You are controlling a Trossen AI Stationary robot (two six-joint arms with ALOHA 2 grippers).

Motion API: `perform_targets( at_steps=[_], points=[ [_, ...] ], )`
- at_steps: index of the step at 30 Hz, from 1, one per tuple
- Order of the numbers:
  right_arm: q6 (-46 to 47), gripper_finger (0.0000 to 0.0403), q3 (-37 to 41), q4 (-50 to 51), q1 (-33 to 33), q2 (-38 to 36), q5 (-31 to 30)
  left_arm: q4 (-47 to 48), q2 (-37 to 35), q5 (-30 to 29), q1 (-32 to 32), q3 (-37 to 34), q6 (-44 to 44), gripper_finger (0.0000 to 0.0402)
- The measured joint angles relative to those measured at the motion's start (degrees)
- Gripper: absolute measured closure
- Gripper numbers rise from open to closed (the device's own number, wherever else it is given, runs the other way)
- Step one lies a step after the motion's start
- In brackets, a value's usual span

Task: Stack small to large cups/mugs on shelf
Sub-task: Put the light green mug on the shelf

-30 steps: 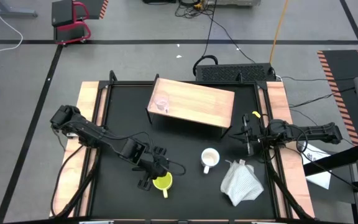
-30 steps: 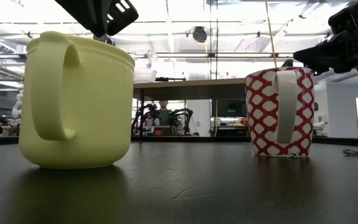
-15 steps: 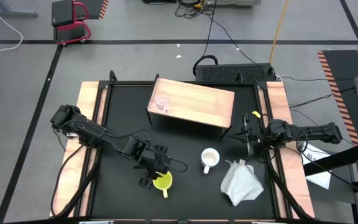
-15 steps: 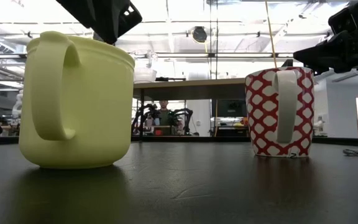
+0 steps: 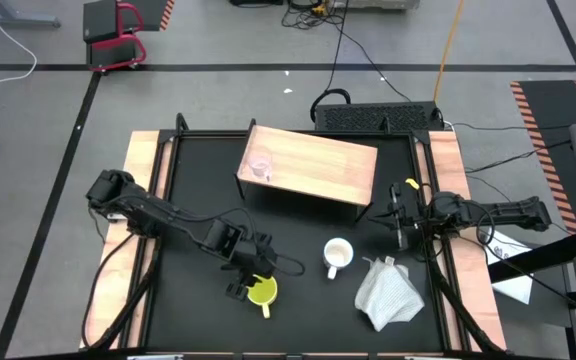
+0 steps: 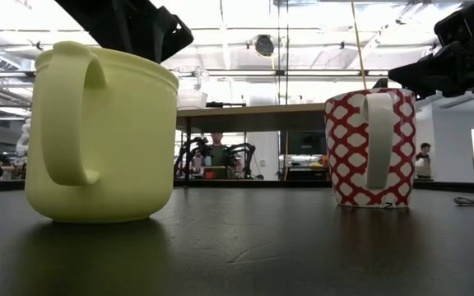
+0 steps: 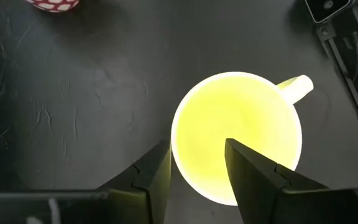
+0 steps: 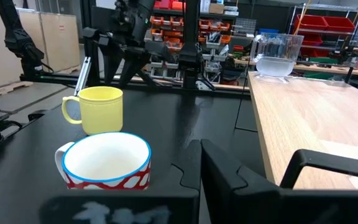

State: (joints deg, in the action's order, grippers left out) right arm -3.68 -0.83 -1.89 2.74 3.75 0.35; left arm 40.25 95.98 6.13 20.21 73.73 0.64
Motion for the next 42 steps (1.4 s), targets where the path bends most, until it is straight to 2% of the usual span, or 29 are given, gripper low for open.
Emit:
perform_targets(
  at_steps=[10, 32, 42],
  points=[
    [0.00, 0.0403, 0.00, 0.02, -0.01, 0.08, 0.02, 1.78, 2.20, -0.11, -0.37, -0.20, -1.87, 0.0247],
    [0.04, 0.0403, -0.01, 0.00, 0.01, 0.20, 0.05, 1.77, 2.43, -0.09, -0.48, -0.15, -2.46, 0.0249],
    [0.04, 0.0403, 0.00, 0.01, -0.01, 0.20, 0.06, 1.70, 2.43, 0.98, -0.81, -0.15, -2.94, 0.0287]
  ],
)
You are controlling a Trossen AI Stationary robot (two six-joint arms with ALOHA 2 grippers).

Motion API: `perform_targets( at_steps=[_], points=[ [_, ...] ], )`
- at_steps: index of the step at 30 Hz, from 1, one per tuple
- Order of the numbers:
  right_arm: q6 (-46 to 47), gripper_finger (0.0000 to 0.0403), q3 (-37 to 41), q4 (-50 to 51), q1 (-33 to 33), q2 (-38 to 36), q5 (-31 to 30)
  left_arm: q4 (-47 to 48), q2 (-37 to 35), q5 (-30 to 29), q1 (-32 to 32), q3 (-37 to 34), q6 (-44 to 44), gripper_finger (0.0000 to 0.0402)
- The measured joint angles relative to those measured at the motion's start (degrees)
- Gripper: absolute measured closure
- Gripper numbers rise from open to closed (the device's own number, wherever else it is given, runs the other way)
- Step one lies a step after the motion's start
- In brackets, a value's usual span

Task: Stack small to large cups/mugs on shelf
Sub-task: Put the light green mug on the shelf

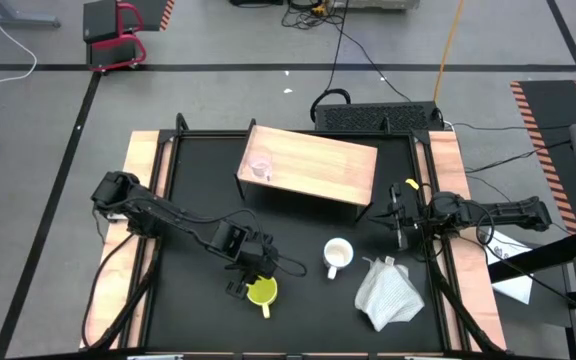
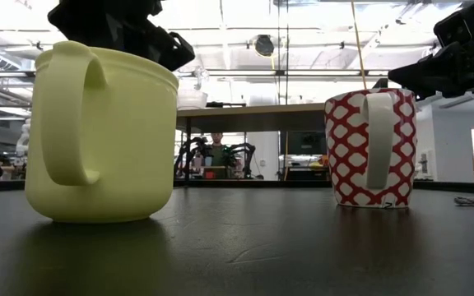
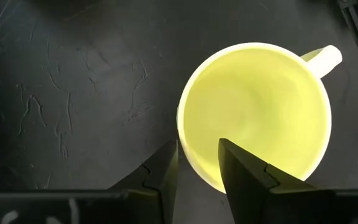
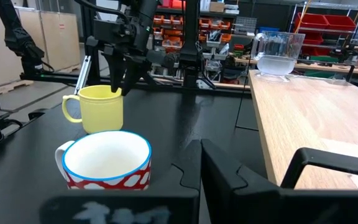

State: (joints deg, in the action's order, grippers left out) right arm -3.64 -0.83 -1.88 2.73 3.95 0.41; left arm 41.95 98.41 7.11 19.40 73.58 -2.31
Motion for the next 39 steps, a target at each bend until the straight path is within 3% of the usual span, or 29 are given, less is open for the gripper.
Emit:
perform_targets(
  at_steps=[22, 25, 29, 39],
  points=[
    [-0.02, 0.0403, 0.00, -0.12, 0.01, 0.02, 0.01, -2.93, 1.35, 0.23, -0.26, -1.81, -1.49, 0.0298],
    [0.00, 0.0403, -0.01, -0.12, 0.01, 0.07, 0.01, -3.18, 1.26, 0.17, -0.26, -1.81, -2.05, 0.0323],
    [0.84, 0.0403, 0.01, -0.12, -0.01, 0.07, 0.01, -3.16, 1.29, 0.17, -0.43, -1.81, -1.95, 0.0387],
    [1.03, 0.0403, 0.00, -0.08, 0.01, 0.07, 0.01, -3.26, 1.29, 0.46, -0.48, -1.81, -2.99, 0.0396]
  ],
)
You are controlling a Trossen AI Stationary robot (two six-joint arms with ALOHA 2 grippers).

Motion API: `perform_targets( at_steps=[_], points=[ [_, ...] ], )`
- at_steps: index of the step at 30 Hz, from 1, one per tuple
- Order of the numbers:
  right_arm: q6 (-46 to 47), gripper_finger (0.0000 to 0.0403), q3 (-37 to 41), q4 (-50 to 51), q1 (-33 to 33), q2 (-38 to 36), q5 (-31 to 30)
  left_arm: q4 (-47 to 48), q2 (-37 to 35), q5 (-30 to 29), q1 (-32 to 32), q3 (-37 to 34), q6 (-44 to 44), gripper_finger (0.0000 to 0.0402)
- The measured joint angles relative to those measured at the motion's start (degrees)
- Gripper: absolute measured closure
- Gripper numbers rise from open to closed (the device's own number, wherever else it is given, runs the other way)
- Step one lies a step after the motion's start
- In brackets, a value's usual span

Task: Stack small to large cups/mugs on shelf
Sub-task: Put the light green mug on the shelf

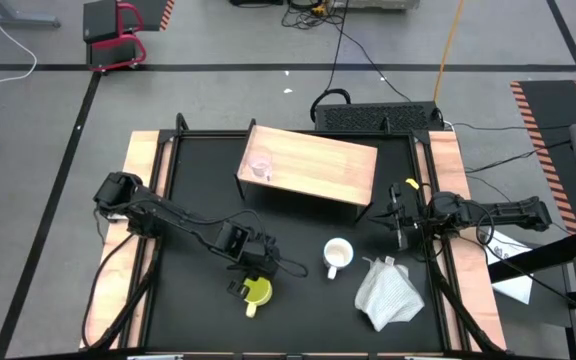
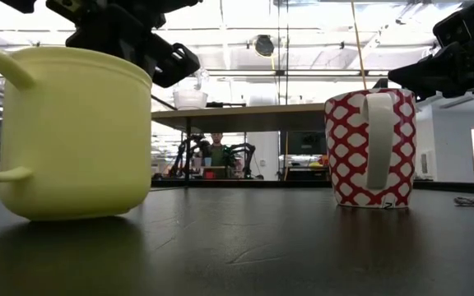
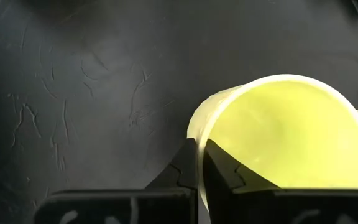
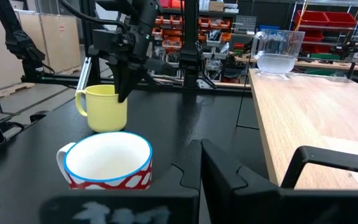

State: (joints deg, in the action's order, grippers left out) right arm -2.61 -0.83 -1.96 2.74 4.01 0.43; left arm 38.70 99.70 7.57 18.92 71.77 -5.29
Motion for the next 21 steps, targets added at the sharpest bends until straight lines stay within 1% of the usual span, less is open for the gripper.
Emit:
perform_targets(
  at_steps=[6, 14, 18, 21],
  points=[
    [0.02, 0.0403, 0.00, 0.00, -0.01, 0.00, 0.00, 0.41, -1.84, -1.30, 0.29, 0.00, -2.14, 0.0398],
    [0.02, 0.0403, -0.01, 0.02, 0.00, 0.17, 0.00, 1.94, -9.09, -1.79, -0.26, 0.02, -4.97, 0.0398],
    [0.02, 0.0403, 0.01, 0.02, -0.02, 0.28, 0.00, 2.03, -12.19, -1.47, -1.40, -0.69, -5.71, 0.0398],
    [0.02, 0.0403, 0.00, 0.02, -0.01, 0.26, 0.00, 1.21, -14.61, 0.31, -2.94, -2.49, -5.73, 0.0398]
  ],
)
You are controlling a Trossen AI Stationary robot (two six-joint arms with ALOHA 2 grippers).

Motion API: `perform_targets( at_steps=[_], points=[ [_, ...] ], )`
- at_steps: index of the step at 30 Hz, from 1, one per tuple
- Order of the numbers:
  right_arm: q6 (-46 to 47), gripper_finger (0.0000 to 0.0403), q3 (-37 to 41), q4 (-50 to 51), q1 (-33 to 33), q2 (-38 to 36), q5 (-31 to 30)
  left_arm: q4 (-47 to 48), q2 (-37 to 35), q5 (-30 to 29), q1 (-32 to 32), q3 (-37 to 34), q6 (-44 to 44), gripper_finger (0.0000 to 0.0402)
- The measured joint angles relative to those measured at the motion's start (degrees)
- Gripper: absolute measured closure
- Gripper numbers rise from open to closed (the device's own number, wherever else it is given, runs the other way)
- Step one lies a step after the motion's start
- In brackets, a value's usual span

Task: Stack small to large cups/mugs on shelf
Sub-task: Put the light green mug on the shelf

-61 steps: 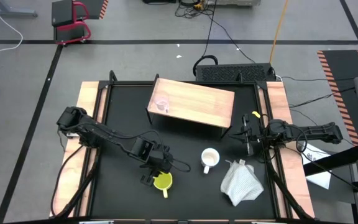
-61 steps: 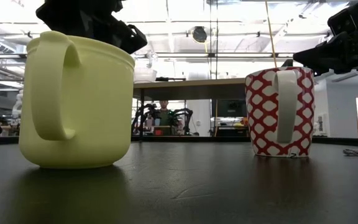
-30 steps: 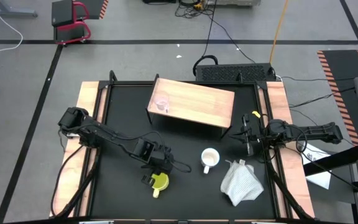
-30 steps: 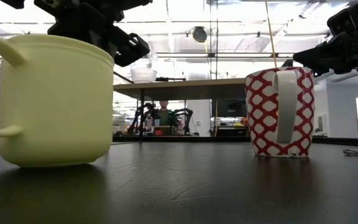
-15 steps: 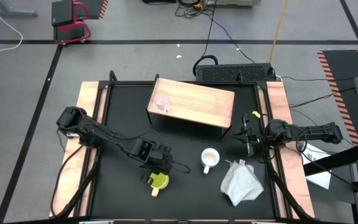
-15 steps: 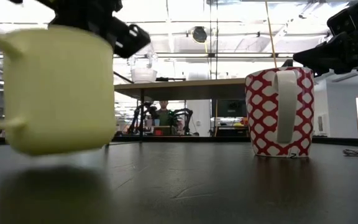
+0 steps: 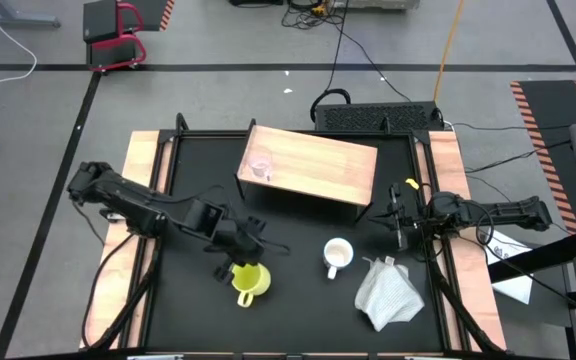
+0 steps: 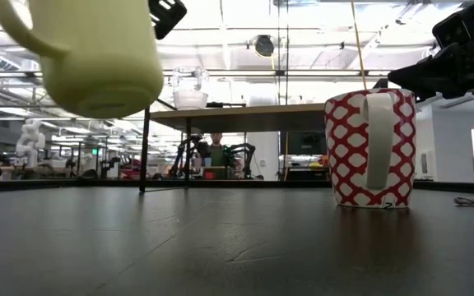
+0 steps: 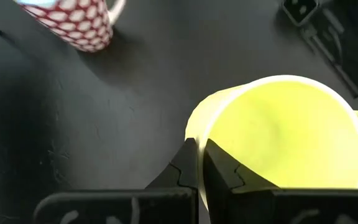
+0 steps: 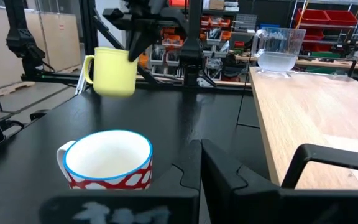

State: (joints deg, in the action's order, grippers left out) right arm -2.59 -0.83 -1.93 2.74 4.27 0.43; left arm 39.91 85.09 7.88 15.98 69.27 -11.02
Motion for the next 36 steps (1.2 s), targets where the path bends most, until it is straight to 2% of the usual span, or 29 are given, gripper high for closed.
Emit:
perform_targets(
  at_steps=[4, 7, 11, 17, 23, 36],
  points=[
    [0.00, 0.0403, 0.00, 0.00, 0.00, 0.00, 0.00, -1.74, -3.38, 1.25, -1.67, -4.12, 0.36, 0.0398],
    [-0.02, 0.0403, -0.01, 0.00, -0.01, 0.00, 0.00, -5.38, -6.10, 4.05, -2.68, -8.07, 0.64, 0.0398],
    [-0.10, 0.0403, 0.00, 0.00, 0.01, 0.00, 0.00, -11.00, -10.55, 4.70, -3.15, -13.79, 1.87, 0.0398],
    [-0.68, 0.0403, -0.01, 0.00, 0.00, 0.02, -0.01, -16.99, -17.42, 2.48, -3.23, -21.75, 5.10, 0.0398],
    [-1.09, 0.0403, -0.01, -0.10, 0.00, 0.04, -0.04, -18.39, -21.48, 1.12, -3.20, -25.88, 6.92, 0.0398],
    [-1.09, 0.0403, -0.01, -0.21, 0.00, 0.04, -0.09, -37.83, -30.79, 0.34, -3.53, -40.89, 8.98, 0.0398]
  ],
)
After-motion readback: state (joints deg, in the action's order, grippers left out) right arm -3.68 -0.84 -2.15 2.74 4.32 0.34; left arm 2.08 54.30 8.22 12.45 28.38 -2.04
